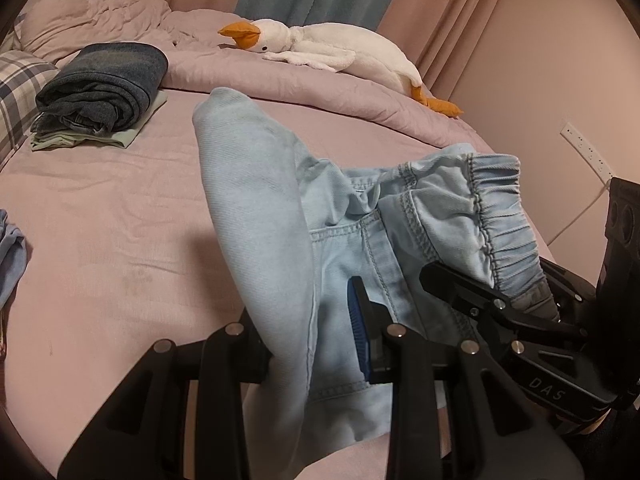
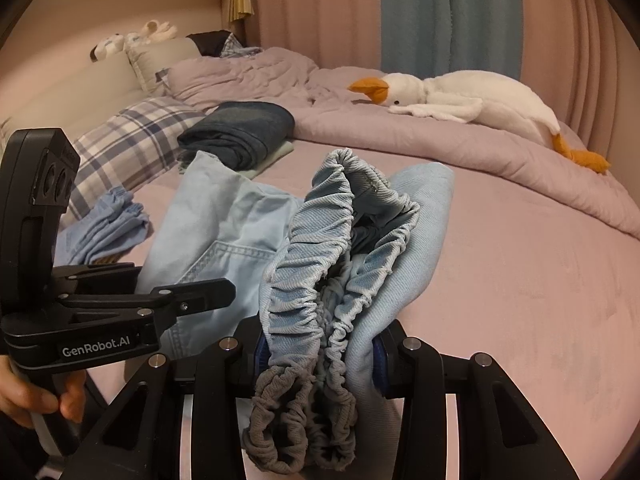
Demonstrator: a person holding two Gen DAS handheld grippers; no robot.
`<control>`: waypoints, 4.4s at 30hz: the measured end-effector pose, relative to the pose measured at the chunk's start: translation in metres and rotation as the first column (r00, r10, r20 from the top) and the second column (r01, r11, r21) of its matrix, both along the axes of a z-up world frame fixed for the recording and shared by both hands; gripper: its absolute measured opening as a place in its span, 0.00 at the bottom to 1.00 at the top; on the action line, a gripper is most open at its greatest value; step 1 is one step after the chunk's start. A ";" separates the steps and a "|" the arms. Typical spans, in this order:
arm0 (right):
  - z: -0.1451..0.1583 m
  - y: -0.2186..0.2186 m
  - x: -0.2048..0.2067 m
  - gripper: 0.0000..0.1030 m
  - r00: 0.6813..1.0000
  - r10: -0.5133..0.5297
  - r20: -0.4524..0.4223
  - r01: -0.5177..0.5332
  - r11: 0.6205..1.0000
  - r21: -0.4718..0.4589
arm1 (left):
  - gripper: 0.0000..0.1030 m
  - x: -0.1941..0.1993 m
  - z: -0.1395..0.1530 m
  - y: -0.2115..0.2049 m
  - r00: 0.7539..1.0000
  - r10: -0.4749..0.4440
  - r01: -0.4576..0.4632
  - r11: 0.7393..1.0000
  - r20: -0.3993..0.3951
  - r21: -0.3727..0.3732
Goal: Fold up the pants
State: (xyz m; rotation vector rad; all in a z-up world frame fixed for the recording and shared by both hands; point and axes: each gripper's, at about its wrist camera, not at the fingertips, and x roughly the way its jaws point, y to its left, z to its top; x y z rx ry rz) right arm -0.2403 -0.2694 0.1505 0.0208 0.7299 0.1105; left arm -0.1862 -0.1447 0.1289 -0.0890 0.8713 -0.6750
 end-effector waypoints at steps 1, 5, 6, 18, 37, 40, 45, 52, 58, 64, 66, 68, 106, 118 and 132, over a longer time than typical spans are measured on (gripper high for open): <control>-0.001 0.000 0.000 0.41 1.000 0.000 0.002 0.000 1.000 -0.001 | 0.29 0.000 0.000 0.000 1.000 -0.001 0.001 1.000 0.001 0.001; -0.001 -0.004 0.006 0.41 1.000 0.001 0.009 -0.001 1.000 -0.011 | 0.29 0.007 0.000 -0.005 1.000 -0.003 0.003 1.000 0.002 0.005; -0.002 -0.003 0.007 0.41 1.000 0.000 0.009 0.000 1.000 -0.011 | 0.29 0.009 0.000 -0.006 1.000 -0.005 0.005 1.000 0.002 0.008; -0.006 -0.011 0.031 0.41 1.000 -0.012 0.006 0.012 1.000 -0.019 | 0.29 0.037 -0.006 -0.022 1.000 -0.014 0.013 1.000 0.004 0.022; -0.017 -0.023 0.071 0.41 0.999 -0.038 -0.007 0.038 0.999 -0.020 | 0.29 0.086 -0.017 -0.047 1.000 -0.023 0.023 0.998 0.010 0.053; -0.019 -0.023 0.076 0.41 0.999 -0.040 -0.010 0.040 0.999 -0.022 | 0.29 0.093 -0.020 -0.049 1.000 -0.021 0.020 0.998 0.003 0.053; -0.024 -0.024 0.084 0.41 0.999 -0.042 -0.019 0.042 0.999 -0.022 | 0.29 0.102 -0.026 -0.051 1.000 -0.017 0.018 0.998 -0.007 0.059; -0.032 -0.025 0.095 0.41 0.998 -0.045 -0.040 0.045 0.999 -0.013 | 0.29 0.114 -0.037 -0.055 1.000 -0.007 0.009 0.997 -0.026 0.072; -0.044 -0.030 0.108 0.41 0.996 -0.045 -0.082 0.046 0.999 0.008 | 0.29 0.124 -0.050 -0.056 0.999 -0.003 0.007 0.996 -0.047 0.093; -0.053 -0.039 0.118 0.41 0.991 -0.055 -0.123 0.060 0.997 0.041 | 0.29 0.131 -0.057 -0.056 0.999 0.007 -0.001 0.995 -0.053 0.102; -0.056 -0.042 0.119 0.41 0.989 -0.061 -0.135 0.068 0.996 0.049 | 0.29 0.133 -0.060 -0.055 0.999 0.012 -0.006 0.994 -0.051 0.111; -0.060 -0.045 0.121 0.41 0.987 -0.069 -0.148 0.078 0.995 0.057 | 0.29 0.135 -0.062 -0.053 0.999 0.016 -0.010 0.993 -0.051 0.115; -0.083 -0.078 0.090 0.66 0.948 -0.177 -0.265 0.227 0.958 0.172 | 0.71 0.092 -0.091 0.015 0.992 0.110 -0.097 0.976 -0.058 0.197; -0.070 -0.076 0.067 0.68 0.939 -0.226 -0.260 0.266 0.955 0.129 | 0.76 0.066 -0.061 0.009 0.991 0.128 -0.119 0.969 -0.026 0.218; -0.001 -0.054 0.013 0.99 0.971 -0.215 -0.107 0.226 0.968 0.105 | 0.99 0.012 0.007 0.002 0.985 0.174 -0.173 0.959 0.014 0.226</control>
